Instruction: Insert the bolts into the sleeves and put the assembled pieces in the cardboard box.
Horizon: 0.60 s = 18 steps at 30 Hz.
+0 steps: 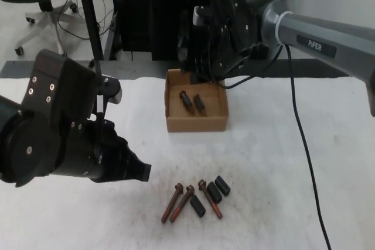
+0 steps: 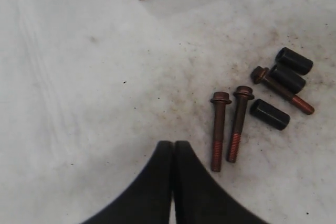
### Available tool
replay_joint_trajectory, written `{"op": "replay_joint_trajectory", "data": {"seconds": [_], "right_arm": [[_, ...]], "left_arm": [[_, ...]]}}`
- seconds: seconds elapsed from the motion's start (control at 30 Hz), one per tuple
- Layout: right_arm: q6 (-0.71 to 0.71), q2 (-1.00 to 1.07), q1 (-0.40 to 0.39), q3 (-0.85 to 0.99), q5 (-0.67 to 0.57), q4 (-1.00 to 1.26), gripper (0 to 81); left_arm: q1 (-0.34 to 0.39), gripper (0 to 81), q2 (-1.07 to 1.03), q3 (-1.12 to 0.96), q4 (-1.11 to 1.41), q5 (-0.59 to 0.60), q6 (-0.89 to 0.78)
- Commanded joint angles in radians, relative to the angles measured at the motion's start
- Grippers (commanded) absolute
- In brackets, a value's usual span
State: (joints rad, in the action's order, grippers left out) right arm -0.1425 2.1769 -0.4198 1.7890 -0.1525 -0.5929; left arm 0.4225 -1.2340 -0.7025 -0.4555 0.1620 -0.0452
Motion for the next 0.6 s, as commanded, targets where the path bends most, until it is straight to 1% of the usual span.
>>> {"op": "replay_joint_trajectory", "data": {"seconds": [0.0, 0.07, 0.1, 0.17, 0.23, 0.27, 0.3, 0.33, 0.43, 0.47, 0.57], "right_arm": [[0.005, -0.012, 0.003, 0.012, -0.003, 0.005, 36.3], [0.005, -0.016, 0.003, 0.012, -0.003, 0.001, 33.7], [0.005, -0.022, 0.003, 0.012, -0.003, -0.008, 30.2], [0.005, -0.034, 0.003, 0.012, -0.003, -0.029, 19.5], [0.002, -0.056, 0.006, 0.012, -0.003, -0.064, 3.9], [-0.007, -0.069, 0.008, 0.012, -0.003, -0.088, 0.5], [-0.028, -0.083, 0.011, 0.012, -0.015, -0.112, 0.3], [-0.046, -0.097, 0.014, 0.012, -0.051, -0.138, 0.3], [-0.048, -0.147, 0.025, 0.006, -0.22, -0.223, 0.3], [-0.042, -0.17, 0.026, -0.003, -0.253, -0.258, 0.3], [-0.006, -0.246, 0.023, -0.047, -0.275, -0.324, 0.4]], "left_arm": [[-0.001, 0.3, 0.002, -0.004, 0.002, 0.043, 0.001], [-0.001, 0.3, 0.002, -0.004, 0.002, 0.043, 0.001], [-0.001, 0.3, 0.002, -0.004, 0.002, 0.05, 0.001], [-0.001, 0.3, 0.002, -0.004, 0.002, 0.096, 0.001], [-0.001, 0.3, 0.002, -0.004, 0.002, 0.177, 0.001], [-0.001, 0.3, 0.002, -0.004, 0.002, 0.217, 0.001], [0.001, 0.3, 0.002, -0.004, 0.002, 0.252, 0.001], [0.002, 0.3, 0.002, -0.004, 0.002, 0.275, 0.001], [0.008, 0.3, 0.002, -0.004, 0.002, 0.336, 0.001], [0.013, 0.3, 0.002, -0.007, 0.002, 0.352, 0.001], [0.049, 0.3, 0.008, -0.014, 0.003, 0.377, 0.054]]}}
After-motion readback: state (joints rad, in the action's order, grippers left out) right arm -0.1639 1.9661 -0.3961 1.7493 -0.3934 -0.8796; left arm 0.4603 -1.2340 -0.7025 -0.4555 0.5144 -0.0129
